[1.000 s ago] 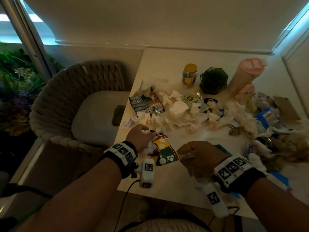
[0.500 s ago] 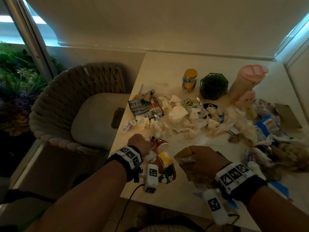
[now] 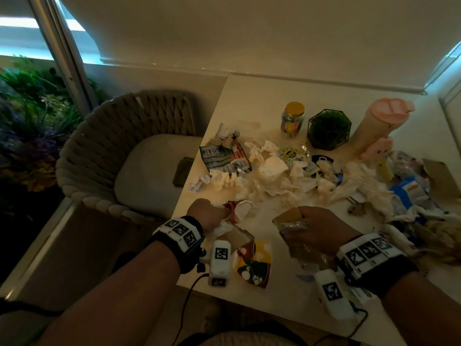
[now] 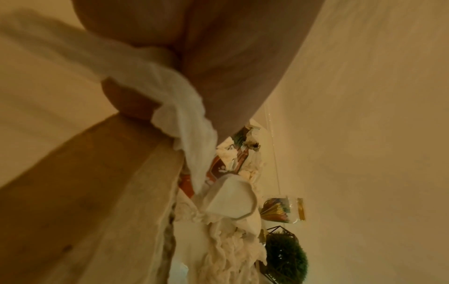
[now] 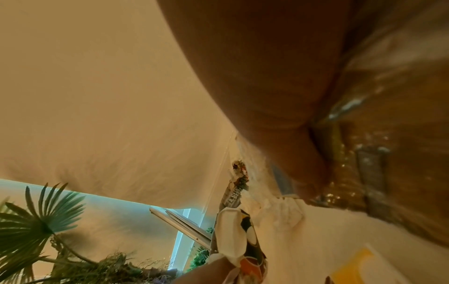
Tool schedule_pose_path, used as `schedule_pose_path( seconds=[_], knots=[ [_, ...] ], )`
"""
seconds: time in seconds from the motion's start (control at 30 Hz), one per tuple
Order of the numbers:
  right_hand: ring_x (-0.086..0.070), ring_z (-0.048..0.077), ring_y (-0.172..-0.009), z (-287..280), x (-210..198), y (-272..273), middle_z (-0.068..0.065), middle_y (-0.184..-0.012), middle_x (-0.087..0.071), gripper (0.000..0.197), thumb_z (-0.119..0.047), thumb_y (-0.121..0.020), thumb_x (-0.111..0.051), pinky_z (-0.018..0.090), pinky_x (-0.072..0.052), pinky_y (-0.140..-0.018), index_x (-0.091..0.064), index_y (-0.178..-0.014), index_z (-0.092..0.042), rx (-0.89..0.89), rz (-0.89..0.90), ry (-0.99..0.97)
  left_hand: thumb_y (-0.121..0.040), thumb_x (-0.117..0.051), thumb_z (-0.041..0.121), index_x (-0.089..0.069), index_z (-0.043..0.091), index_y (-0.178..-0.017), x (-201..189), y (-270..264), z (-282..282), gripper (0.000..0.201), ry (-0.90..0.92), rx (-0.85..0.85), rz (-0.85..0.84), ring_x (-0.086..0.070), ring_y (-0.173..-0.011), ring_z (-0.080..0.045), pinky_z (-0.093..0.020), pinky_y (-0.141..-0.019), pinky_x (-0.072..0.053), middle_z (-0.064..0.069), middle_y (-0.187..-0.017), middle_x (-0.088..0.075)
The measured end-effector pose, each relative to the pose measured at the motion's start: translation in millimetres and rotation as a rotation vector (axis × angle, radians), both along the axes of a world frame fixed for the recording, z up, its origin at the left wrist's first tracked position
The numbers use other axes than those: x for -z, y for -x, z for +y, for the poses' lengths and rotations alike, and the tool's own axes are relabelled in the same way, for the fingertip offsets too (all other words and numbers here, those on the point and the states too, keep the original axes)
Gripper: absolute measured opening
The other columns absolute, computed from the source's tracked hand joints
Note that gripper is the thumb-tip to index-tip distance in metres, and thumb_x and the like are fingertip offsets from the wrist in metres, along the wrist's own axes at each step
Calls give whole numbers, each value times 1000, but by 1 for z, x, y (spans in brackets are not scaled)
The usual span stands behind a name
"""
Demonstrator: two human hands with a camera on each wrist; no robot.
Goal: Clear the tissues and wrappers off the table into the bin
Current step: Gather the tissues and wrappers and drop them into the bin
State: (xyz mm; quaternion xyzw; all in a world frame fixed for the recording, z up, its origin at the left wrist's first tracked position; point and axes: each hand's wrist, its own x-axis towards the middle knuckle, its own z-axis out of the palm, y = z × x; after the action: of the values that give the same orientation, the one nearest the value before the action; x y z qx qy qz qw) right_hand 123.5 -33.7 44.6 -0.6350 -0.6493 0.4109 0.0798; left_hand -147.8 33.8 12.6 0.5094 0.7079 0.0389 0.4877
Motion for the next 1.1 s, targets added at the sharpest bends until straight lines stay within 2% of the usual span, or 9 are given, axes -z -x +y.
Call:
schedule_pose_path(
  seconds=[0.2, 0.33, 0.43, 0.5, 0.57, 0.7, 0.8, 0.93, 1.1],
  knots=[
    [-59, -5, -85, 18, -20, 29, -25, -89, -61, 23, -37, -74, -79, 1, -40, -63, -61, -84, -47, -95, 35, -9, -71, -66, 50, -55, 17, -50, -28, 35, -21, 41, -17, -42, -82, -55, -58, -27, -35, -61, -44, -11, -59, -60],
    [-64, 1, -89, 35, -35, 73, -18, -96, -69, 27, -39, -71, -80, 22, -50, -79, -68, -95, -36, -171, 59, 5, -76, -64, 47, -68, 14, -87, -37, 78, -36, 35, -114, -238, -163, -70, -88, -31, -43, -83, -58, -13, -94, -73],
    [-65, 6, -93, 48, -45, 123, -12, -101, -70, 40, -46, -69, -79, 32, -53, -85, -67, -104, -31, -245, 63, 2, -86, -36, 49, -67, 15, -97, -44, 130, -54, 47, -168, -319, -314, -68, -85, -24, -33, -80, -54, -6, -91, -70],
    [-65, 10, -95, 54, -49, 165, -8, -102, -70, 39, -42, -71, -79, 36, -53, -88, -67, -104, -25, -316, 89, -4, -88, -53, 44, -66, 17, -89, -51, 164, -66, 30, -172, -504, -310, -67, -81, -21, -37, -81, -55, -4, -87, -69],
    [-65, 11, -94, 58, -52, 213, -5, -102, -70, 33, -38, -75, -76, 37, -52, -90, -68, -103, -22, -417, 91, -13, -85, -70, 29, -65, 17, -79, -46, 205, -78, 14, -193, -581, -187, -64, -73, -19, -38, -75, -55, -2, -77, -68],
    [-65, 12, -90, 60, -39, 322, -5, -96, -70, 31, -45, -75, -72, 35, -53, -84, -67, -97, -24, -539, 57, -3, -87, -68, 25, -63, 13, -74, -41, 297, -109, 19, -137, -697, -160, -58, -45, -8, -25, -48, -49, 1, -50, -63],
    [-64, 13, -90, 59, -16, 402, -8, -92, -65, 22, -33, -77, -72, 28, -49, -78, -61, -96, -30, -611, 17, -10, -88, -66, 28, -69, 7, -83, -14, 363, -133, 22, -137, -789, -70, -64, -67, -22, -37, -63, -54, -10, -72, -68],
    [-62, 15, -91, 58, 32, 500, -6, -96, -64, 23, -35, -82, -64, 33, -51, -81, -62, -101, -23, -694, -5, 66, -83, -69, 25, -67, 10, -72, 41, 437, -162, 19, -127, -1017, -13, -62, -60, -21, -25, -48, -44, -6, -65, -65],
    [-59, 16, -73, 65, 130, 586, -10, -78, -56, 14, -45, -76, -55, 28, -42, -60, -43, -73, -39, -823, -141, 56, -91, -60, 37, -67, 9, -83, 135, 489, -177, 30, -34, -1181, 40, -65, -66, -22, -23, -48, -41, -9, -73, -67]
  ],
)
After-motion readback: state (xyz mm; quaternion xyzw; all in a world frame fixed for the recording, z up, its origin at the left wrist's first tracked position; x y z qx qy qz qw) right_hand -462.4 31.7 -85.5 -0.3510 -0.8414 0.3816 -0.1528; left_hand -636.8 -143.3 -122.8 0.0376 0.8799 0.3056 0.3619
